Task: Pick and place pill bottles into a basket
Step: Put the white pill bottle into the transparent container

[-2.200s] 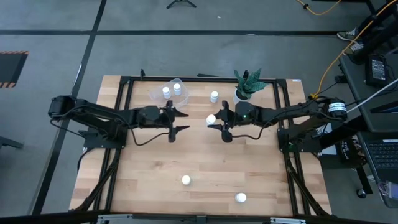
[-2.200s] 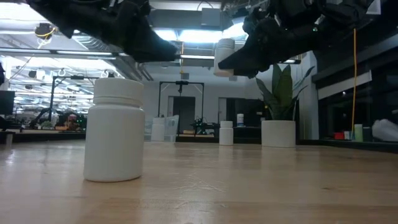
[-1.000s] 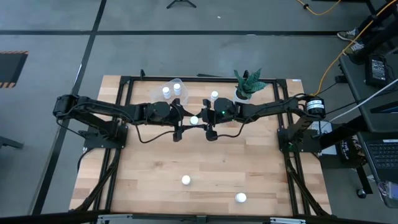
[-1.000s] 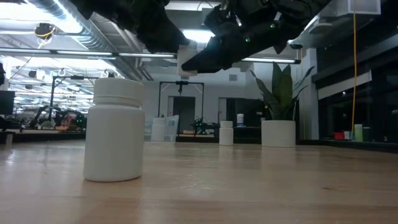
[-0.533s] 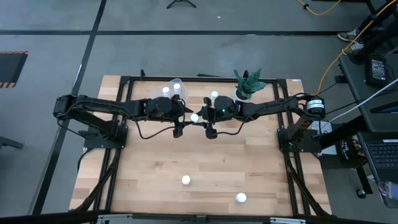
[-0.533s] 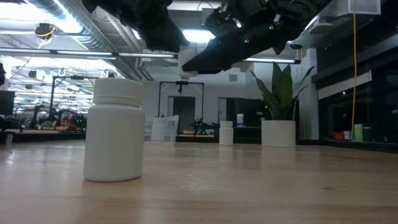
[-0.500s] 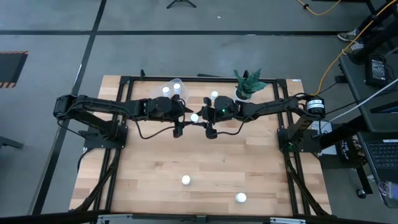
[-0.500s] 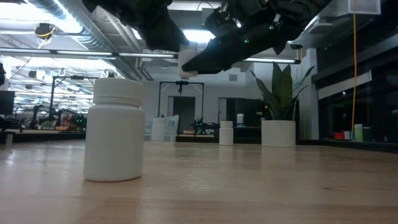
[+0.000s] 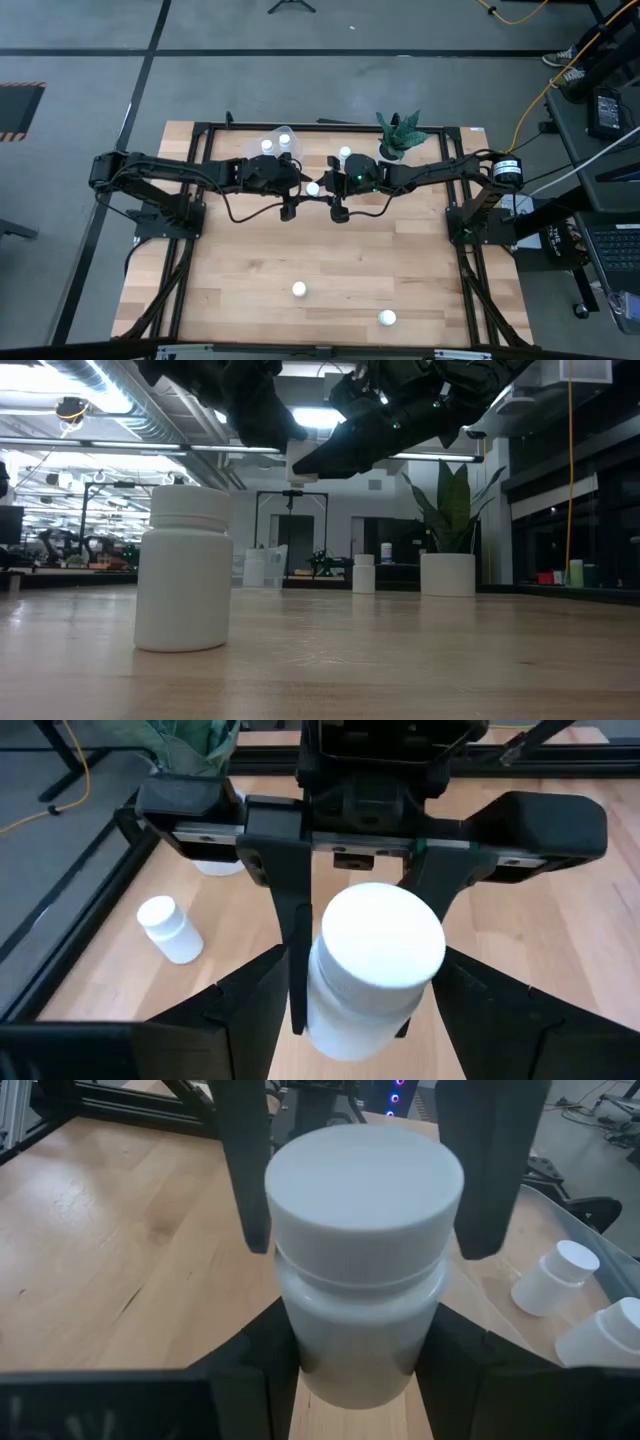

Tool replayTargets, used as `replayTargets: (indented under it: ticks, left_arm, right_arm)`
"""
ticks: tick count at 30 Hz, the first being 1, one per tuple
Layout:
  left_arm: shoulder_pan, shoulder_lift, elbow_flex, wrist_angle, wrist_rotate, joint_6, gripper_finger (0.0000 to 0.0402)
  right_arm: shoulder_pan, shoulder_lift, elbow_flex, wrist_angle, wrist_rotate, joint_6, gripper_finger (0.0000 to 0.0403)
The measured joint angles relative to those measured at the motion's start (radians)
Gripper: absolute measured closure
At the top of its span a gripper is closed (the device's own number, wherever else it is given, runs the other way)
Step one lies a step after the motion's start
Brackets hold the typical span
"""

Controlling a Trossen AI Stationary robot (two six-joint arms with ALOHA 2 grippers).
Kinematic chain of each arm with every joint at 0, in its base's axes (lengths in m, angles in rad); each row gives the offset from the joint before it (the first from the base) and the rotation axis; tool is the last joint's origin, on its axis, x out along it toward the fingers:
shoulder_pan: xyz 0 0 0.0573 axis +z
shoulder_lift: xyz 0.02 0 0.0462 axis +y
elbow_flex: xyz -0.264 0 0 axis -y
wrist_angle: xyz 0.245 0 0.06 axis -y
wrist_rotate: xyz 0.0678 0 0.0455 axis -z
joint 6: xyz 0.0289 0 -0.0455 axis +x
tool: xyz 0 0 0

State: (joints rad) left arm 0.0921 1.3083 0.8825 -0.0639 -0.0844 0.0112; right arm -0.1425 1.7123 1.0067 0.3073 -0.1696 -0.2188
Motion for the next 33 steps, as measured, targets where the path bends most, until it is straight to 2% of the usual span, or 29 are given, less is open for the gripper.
replayTargets:
  ticks: [13, 26, 33]
  left_arm:
    - [0.0, -0.002, 0.0, 0.018, 0.0, 0.016, 0.017]
    - [0.0, -0.003, 0.0, 0.015, 0.017, 0.043, 0.0249]
    - [0.0, -0.003, 0.0, 0.011, 0.022, 0.05, 0.0252]
  right_arm:
    - [0.0, 0.0, 0.0, -0.002, 0.002, 0.0, 0.0252]
    - [0.0, 0.0, -0.001, -0.004, 0.002, 0.007, 0.0252]
    - [0.0, 0.0, -0.001, -0.004, 0.002, 0.006, 0.0252]
